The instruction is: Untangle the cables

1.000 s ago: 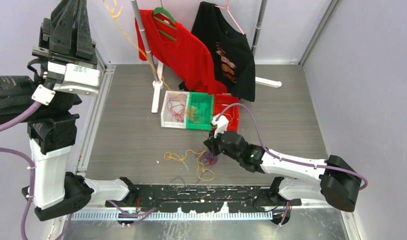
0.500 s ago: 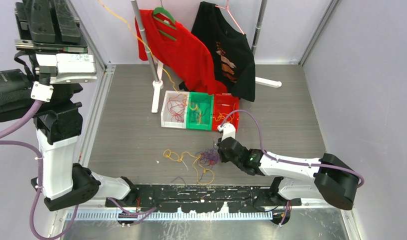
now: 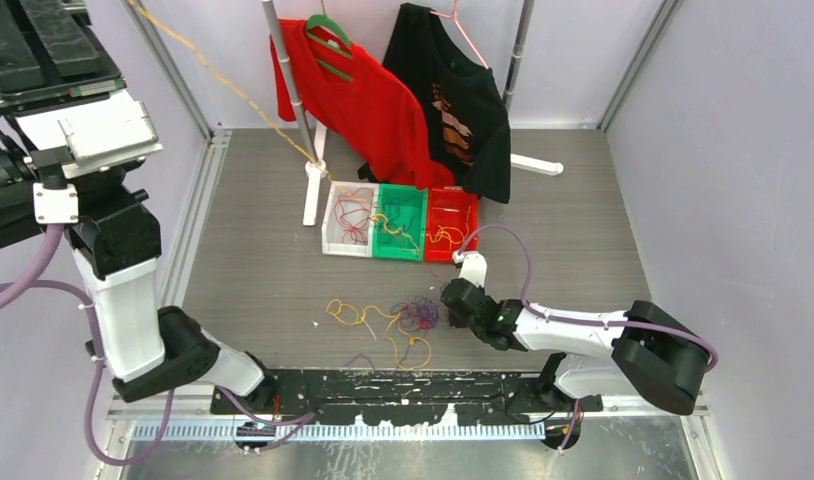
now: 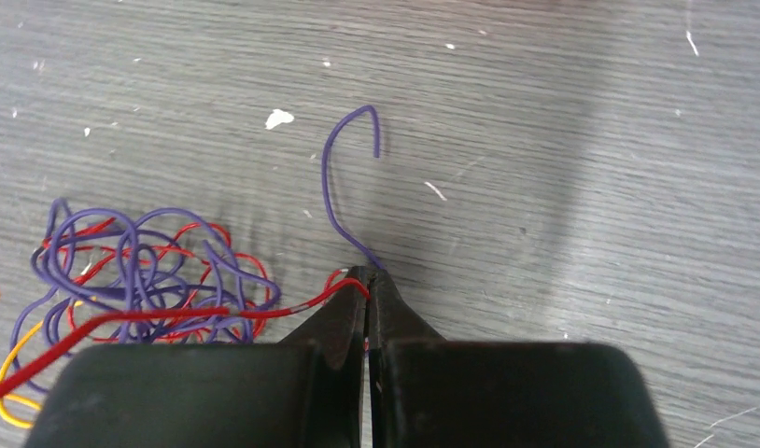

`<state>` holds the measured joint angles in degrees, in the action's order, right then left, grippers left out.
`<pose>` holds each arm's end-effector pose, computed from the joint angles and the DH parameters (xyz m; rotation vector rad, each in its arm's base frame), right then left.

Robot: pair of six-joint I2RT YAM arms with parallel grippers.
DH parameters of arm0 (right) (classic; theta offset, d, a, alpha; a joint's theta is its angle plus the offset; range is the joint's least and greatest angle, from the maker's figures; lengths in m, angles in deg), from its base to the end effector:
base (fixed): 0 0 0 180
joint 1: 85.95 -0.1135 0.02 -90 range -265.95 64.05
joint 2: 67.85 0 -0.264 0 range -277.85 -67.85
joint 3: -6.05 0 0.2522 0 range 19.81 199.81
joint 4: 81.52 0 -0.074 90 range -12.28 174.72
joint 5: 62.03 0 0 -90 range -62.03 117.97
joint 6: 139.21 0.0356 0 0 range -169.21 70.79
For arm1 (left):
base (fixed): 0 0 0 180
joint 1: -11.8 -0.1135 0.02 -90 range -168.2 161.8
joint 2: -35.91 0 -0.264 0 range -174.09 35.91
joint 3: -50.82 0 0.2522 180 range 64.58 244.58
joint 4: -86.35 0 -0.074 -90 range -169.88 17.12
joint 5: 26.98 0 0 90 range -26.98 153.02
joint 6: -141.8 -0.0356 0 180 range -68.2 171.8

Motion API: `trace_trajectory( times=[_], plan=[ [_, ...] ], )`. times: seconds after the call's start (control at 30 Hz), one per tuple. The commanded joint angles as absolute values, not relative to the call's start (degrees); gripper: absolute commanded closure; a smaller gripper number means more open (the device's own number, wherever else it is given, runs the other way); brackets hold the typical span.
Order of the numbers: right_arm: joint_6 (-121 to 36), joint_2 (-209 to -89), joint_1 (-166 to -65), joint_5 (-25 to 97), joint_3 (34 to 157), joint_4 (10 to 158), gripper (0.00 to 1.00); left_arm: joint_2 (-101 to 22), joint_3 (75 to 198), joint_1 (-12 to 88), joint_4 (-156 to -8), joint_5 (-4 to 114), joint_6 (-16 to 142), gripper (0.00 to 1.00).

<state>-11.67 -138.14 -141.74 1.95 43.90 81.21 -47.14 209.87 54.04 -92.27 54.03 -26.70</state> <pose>0.1323 0.1668 0.1459 -0.1746 2.3332 0.2524 0.0540 -0.0566 0.7255 0.3148 -0.0032 0.6067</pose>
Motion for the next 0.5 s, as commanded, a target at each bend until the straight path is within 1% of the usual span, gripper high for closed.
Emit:
trace_trajectory(
  times=[0.0,0.13,0.23,0.37,0.47],
  plan=[
    [-3.81,-139.14,-140.8,-1.48,42.58,78.92,0.99,-50.04,219.91,53.89,-96.73,48.52,-35.5,1.0],
    [-0.6,-140.4,-140.36,-1.72,41.15,80.13,0.99,-46.8,217.19,53.82,-96.42,45.95,-38.83,1.0],
    [3.93,-139.27,-139.06,-1.1,39.14,81.17,0.99,-46.31,220.03,53.87,-94.69,46.83,-39.86,1.0],
    [11.44,-135.24,-133.86,3.39,33.33,84.8,0.99,-43.73,219.68,53.87,-92.91,49.02,-40.53,1.0],
    [12.5,-132.36,-130.78,5.91,31.57,85.59,0.99,-42.63,219.86,53.84,-91.41,51.32,-40.13,1.0]
  ],
)
